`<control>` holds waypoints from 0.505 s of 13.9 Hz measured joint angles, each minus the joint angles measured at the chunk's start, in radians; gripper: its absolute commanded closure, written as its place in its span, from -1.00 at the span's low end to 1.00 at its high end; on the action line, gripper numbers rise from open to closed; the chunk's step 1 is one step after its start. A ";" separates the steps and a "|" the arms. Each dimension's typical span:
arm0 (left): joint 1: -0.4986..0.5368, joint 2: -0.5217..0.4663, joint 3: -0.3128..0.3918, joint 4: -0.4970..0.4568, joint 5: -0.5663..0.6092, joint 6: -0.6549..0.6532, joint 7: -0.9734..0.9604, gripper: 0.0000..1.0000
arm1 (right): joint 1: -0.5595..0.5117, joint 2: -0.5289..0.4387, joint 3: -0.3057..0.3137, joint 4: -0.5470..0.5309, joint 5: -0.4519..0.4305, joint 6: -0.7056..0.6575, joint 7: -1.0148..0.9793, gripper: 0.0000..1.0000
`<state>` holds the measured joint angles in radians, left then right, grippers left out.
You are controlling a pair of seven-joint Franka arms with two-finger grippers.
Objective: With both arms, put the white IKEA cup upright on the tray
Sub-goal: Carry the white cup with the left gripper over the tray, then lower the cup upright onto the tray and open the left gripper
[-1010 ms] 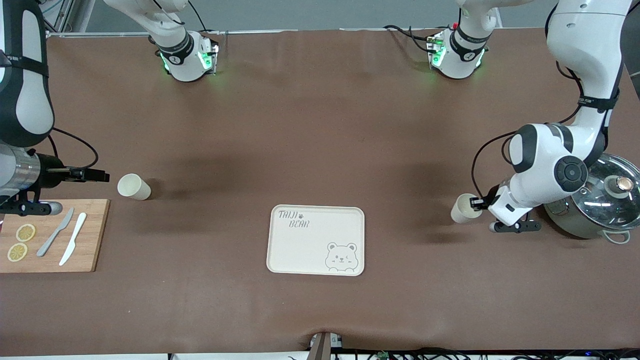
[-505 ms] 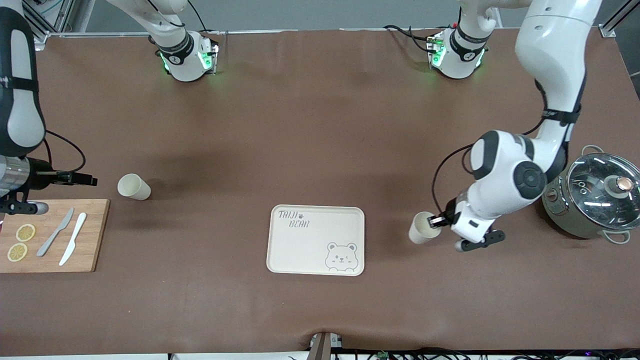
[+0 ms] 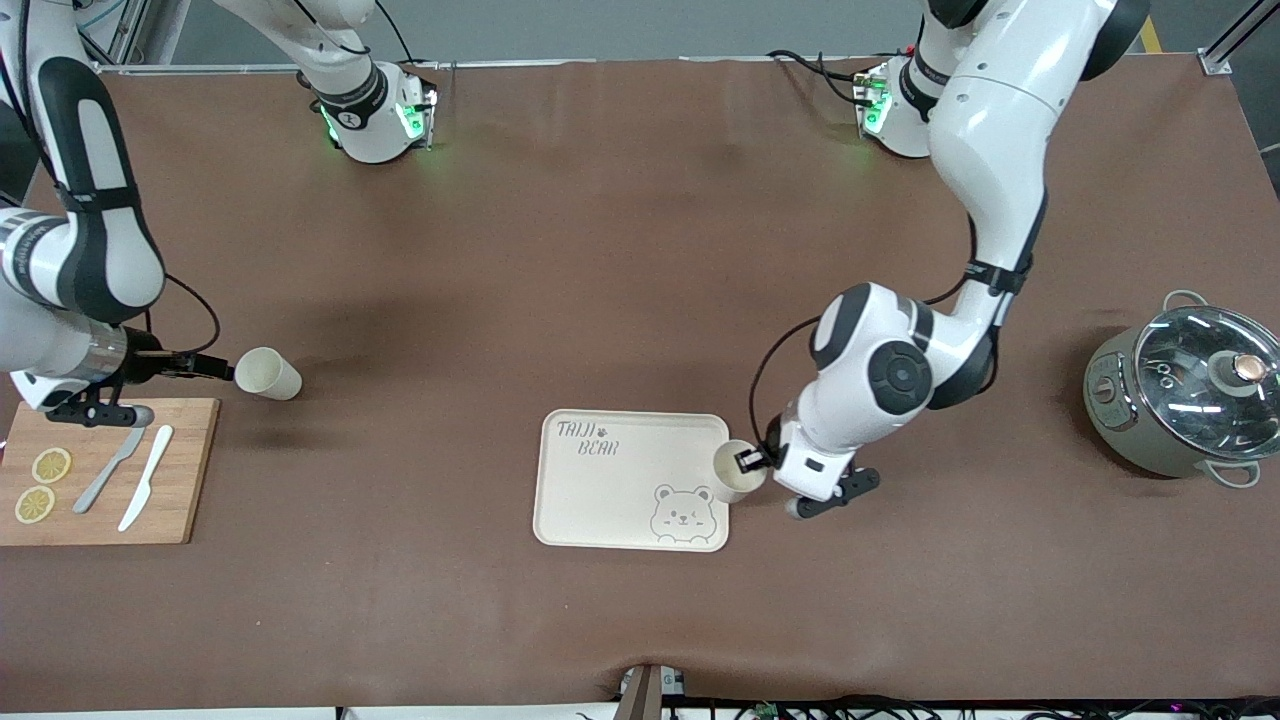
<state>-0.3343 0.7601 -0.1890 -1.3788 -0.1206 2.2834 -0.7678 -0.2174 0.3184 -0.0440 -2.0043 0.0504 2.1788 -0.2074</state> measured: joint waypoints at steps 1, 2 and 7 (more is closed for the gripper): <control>-0.016 0.009 0.001 0.002 0.000 0.001 0.000 1.00 | 0.000 0.000 0.000 -0.024 0.000 0.035 0.000 -1.00; -0.031 0.018 0.001 0.002 0.000 0.004 0.000 1.00 | 0.000 0.000 0.000 -0.037 0.000 0.054 0.000 -0.96; -0.062 0.063 0.003 0.004 0.000 0.035 0.000 0.63 | -0.001 0.000 -0.002 -0.090 0.000 0.064 0.000 -0.72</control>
<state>-0.3967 0.8228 -0.1863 -1.3751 -0.1206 2.3187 -0.7681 -0.2186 0.3180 -0.0456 -2.0946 0.0504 2.2432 -0.2075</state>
